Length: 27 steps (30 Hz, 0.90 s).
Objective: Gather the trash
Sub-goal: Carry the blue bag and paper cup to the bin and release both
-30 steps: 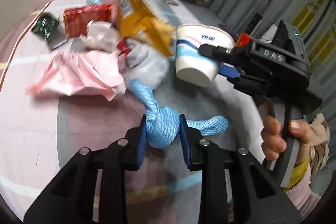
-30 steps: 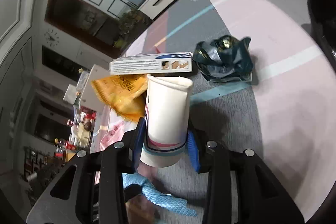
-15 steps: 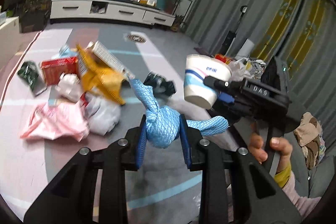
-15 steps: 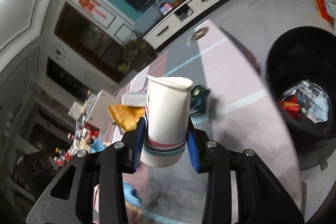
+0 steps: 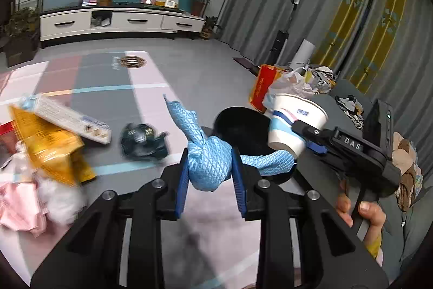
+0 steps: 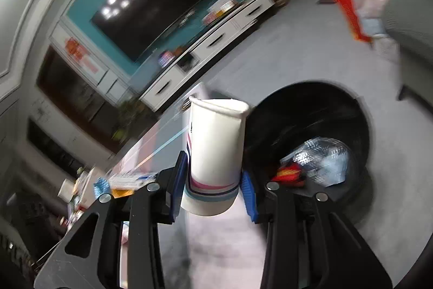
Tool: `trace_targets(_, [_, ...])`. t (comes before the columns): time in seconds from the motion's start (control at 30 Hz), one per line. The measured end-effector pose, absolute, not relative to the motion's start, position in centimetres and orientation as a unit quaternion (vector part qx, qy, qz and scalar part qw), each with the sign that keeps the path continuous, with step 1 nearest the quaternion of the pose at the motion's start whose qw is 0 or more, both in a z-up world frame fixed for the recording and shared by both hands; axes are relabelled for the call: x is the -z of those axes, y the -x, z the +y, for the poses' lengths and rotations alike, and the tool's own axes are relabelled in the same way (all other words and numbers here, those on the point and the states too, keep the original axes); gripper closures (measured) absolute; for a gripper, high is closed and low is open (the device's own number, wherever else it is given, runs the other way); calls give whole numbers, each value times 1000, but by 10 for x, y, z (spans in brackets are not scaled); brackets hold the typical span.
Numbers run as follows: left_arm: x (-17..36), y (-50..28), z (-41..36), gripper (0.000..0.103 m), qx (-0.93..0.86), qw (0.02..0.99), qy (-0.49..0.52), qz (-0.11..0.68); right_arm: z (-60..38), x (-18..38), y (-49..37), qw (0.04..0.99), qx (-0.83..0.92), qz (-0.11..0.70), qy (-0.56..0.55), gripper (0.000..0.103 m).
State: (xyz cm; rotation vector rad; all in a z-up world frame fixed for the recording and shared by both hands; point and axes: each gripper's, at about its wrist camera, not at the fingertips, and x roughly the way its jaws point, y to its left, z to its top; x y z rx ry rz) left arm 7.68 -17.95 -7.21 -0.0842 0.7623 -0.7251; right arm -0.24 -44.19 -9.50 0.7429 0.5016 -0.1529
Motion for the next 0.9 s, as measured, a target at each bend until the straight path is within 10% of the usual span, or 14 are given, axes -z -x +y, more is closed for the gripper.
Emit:
trace_targets(0.6, [117,-120,-319,70,338,853,-35,396,-490,134,0,862,199,308,-351,64])
trace_targets(0.8, [126,-124,-338,29,343,851,-56,395,-487,134,-9,858,202,322,-345,55])
trace_targets(0.9, [123,-120,-336,27,347,853,-56,387,-484,132,-9,859,202,321,-343,52])
